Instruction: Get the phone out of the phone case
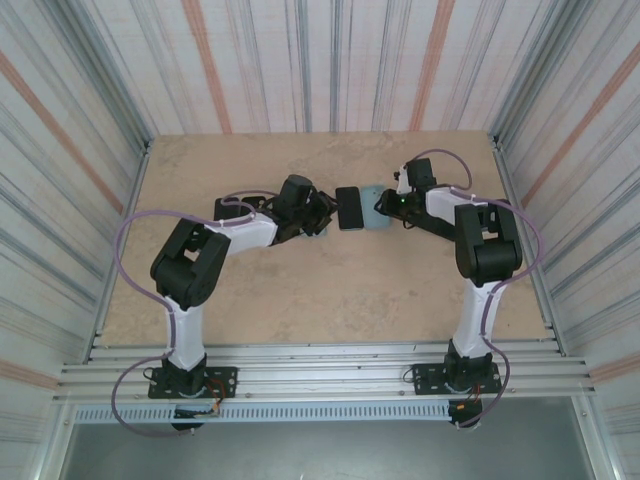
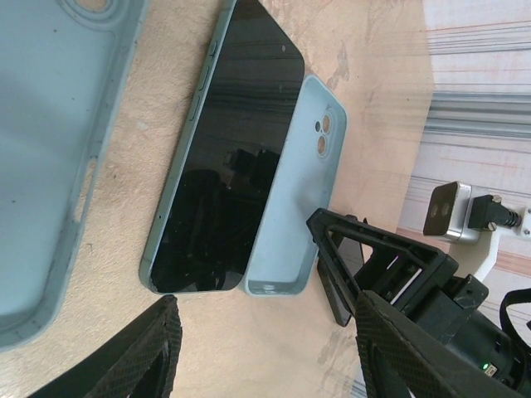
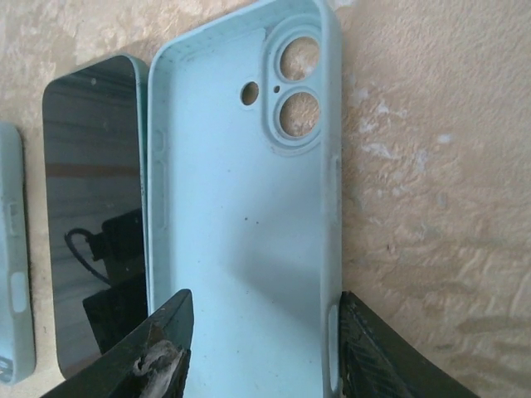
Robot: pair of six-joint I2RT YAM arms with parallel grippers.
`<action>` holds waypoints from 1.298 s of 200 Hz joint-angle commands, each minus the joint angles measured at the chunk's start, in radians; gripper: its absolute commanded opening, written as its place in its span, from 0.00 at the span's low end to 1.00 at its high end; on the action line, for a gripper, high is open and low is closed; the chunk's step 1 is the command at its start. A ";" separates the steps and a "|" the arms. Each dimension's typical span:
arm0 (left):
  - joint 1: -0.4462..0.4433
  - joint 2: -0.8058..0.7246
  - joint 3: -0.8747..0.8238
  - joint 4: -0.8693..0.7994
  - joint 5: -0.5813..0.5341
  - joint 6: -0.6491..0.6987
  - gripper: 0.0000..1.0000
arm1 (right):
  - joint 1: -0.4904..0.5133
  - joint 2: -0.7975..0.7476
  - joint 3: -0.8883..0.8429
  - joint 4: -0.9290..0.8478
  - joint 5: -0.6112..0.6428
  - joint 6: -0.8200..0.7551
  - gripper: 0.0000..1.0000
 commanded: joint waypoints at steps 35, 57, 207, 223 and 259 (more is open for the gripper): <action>0.014 -0.056 0.037 -0.030 0.026 0.042 0.60 | 0.009 0.007 0.081 -0.072 0.030 -0.072 0.57; 0.016 -0.057 0.053 -0.037 0.037 0.055 0.60 | 0.003 -0.023 0.101 -0.121 0.054 -0.118 0.64; -0.058 -0.069 0.095 -0.046 0.162 0.030 0.72 | -0.189 -0.170 0.077 -0.452 0.135 -0.868 0.99; -0.059 -0.075 0.092 -0.050 0.172 0.027 0.73 | -0.196 -0.140 0.087 -0.460 0.141 -0.911 0.99; -0.059 -0.102 0.085 -0.080 0.176 0.047 0.73 | -0.204 -0.084 0.103 -0.459 0.125 -0.999 0.99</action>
